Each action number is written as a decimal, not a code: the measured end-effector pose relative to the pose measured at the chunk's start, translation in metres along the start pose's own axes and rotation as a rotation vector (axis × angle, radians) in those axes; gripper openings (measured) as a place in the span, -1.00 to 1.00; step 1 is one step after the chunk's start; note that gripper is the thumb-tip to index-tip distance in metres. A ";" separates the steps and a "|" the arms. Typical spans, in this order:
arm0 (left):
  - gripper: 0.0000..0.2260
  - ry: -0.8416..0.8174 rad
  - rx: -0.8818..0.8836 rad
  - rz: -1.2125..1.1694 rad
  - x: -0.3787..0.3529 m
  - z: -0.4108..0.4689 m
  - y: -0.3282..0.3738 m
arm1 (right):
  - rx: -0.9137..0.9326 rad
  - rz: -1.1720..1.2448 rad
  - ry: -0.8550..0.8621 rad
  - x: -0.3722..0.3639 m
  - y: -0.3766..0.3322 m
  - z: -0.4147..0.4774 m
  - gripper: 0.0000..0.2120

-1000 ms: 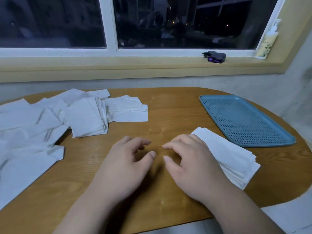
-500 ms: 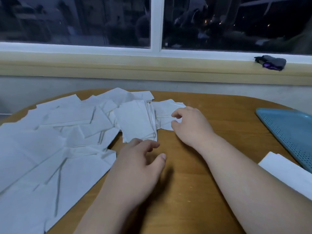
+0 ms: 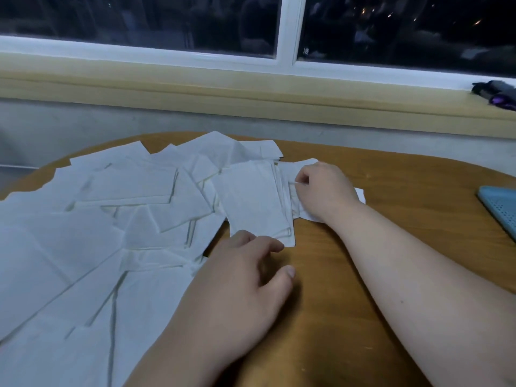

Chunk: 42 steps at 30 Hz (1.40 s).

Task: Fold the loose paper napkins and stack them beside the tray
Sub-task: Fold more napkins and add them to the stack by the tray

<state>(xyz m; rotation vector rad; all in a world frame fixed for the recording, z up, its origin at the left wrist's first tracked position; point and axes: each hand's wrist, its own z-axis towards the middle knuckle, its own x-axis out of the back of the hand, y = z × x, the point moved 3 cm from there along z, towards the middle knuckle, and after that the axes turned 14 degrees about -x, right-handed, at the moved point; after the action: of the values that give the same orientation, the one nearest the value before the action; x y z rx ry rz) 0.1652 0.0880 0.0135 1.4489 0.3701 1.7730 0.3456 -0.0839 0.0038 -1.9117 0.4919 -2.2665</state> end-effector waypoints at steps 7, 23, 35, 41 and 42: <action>-0.69 0.023 0.016 -0.009 -0.002 0.000 0.000 | 0.033 0.085 0.101 0.016 0.009 -0.017 -0.82; -0.68 -0.247 -0.237 0.174 -0.014 -0.049 0.025 | 0.186 -0.032 0.089 0.042 0.046 -0.263 -0.77; -0.68 -0.296 -0.250 0.161 -0.005 -0.062 0.020 | 0.101 0.241 0.009 0.069 0.056 -0.240 -0.81; -0.77 -0.260 -0.217 0.113 -0.005 -0.047 0.018 | -0.104 0.138 -0.011 0.066 0.061 -0.150 -0.77; -0.79 -0.253 -0.205 0.105 -0.006 -0.045 0.017 | -0.122 0.098 -0.033 0.060 0.061 -0.136 -0.75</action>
<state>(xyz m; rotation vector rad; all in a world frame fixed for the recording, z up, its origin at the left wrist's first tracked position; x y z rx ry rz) 0.1179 0.0846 0.0074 1.5426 -0.0195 1.6294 0.1952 -0.1385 0.0205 -1.9301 0.7180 -2.1868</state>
